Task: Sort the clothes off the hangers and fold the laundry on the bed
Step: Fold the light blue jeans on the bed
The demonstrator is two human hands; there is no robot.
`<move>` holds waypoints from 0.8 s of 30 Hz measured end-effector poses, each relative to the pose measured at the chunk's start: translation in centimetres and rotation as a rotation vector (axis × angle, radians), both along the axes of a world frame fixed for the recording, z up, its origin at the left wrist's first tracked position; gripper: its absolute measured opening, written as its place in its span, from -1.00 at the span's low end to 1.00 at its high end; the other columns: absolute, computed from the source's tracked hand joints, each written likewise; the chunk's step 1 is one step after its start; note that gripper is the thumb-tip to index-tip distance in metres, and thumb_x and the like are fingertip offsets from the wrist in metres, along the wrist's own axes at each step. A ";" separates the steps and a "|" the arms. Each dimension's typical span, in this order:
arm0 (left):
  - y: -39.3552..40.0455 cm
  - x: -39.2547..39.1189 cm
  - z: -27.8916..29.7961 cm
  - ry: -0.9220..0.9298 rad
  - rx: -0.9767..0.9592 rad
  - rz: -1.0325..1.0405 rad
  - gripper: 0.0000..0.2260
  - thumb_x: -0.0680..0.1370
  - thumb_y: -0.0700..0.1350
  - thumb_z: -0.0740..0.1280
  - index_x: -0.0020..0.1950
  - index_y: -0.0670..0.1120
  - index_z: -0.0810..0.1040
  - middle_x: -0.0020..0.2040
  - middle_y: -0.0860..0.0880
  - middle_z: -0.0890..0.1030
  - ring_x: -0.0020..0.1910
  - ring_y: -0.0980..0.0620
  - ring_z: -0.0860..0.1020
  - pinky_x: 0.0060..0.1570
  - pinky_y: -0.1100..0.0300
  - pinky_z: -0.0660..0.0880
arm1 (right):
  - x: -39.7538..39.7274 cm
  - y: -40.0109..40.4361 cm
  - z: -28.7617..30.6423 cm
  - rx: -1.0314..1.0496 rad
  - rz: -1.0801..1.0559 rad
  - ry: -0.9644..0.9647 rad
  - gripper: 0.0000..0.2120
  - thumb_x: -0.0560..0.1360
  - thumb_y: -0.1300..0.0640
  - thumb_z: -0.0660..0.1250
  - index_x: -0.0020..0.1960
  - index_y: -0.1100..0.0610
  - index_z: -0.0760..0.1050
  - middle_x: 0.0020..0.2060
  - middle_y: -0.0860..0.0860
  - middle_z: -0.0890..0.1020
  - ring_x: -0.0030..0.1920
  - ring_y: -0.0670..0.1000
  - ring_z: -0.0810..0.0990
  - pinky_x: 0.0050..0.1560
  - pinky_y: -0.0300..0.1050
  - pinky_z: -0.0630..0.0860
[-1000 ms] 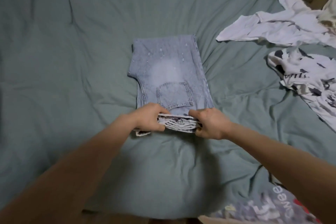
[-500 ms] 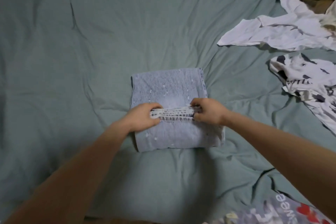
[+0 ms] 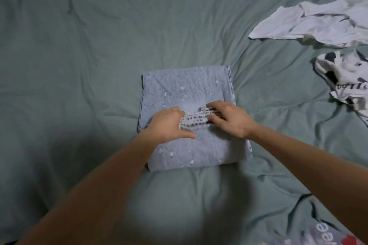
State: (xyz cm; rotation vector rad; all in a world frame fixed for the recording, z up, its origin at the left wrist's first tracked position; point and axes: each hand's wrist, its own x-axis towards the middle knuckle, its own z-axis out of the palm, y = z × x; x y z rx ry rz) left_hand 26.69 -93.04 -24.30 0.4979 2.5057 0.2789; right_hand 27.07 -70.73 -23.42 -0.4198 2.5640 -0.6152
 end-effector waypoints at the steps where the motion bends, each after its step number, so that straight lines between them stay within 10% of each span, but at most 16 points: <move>1: 0.2 -0.5 0.4 0.041 -0.001 -0.044 -0.48 0.37 0.42 0.31 0.07 0.04 0.49 -0.02 0.05 0.47 -0.05 0.01 0.52 -0.20 0.16 0.32 | -0.3 0.3 0.5 0.001 0.036 -0.042 -0.48 0.52 -0.15 0.27 0.40 0.05 0.33 0.24 0.01 0.48 0.24 0.04 0.44 0.22 0.02 0.41; 6: 1.0 -5.4 2.4 0.235 0.023 -0.081 -0.61 0.48 0.28 0.32 0.09 0.01 0.50 -0.01 0.08 0.43 -0.15 0.10 0.45 -0.41 0.28 0.14 | -5.9 0.2 2.2 0.190 0.114 0.148 -0.60 0.49 -0.06 0.33 0.24 0.10 0.41 0.14 0.07 0.48 0.17 0.12 0.48 0.02 -0.01 0.41; 11: -0.7 -11.6 1.4 0.366 -0.110 -0.023 -0.56 0.53 0.26 0.24 0.18 -0.07 0.46 0.16 -0.07 0.54 0.14 -0.11 0.50 -0.01 0.04 0.39 | -10.8 -3.4 -0.1 0.294 -0.016 0.363 -0.65 0.52 0.04 0.24 0.28 0.09 0.36 0.18 0.10 0.45 0.21 0.17 0.42 0.20 0.02 0.25; 16: -1.0 -14.2 -1.8 0.303 -0.154 0.015 -0.51 0.58 0.24 0.17 0.29 -0.11 0.43 0.26 -0.10 0.46 0.26 -0.11 0.41 0.19 0.00 0.35 | -13.5 -4.5 -3.4 0.361 -0.065 0.215 -0.65 0.54 0.07 0.19 0.31 0.09 0.32 0.22 0.11 0.43 0.28 0.19 0.39 0.41 0.08 0.09; 24: -0.6 -15.7 -4.8 0.211 -0.117 0.043 -0.46 0.60 0.28 0.00 0.32 -0.09 0.41 0.26 -0.10 0.51 0.22 -0.11 0.46 0.10 0.02 0.39 | -16.3 -2.8 -4.9 0.288 0.054 0.078 -0.51 0.55 -0.29 0.09 0.24 0.08 0.31 0.15 0.13 0.52 0.19 0.14 0.48 0.18 0.04 0.28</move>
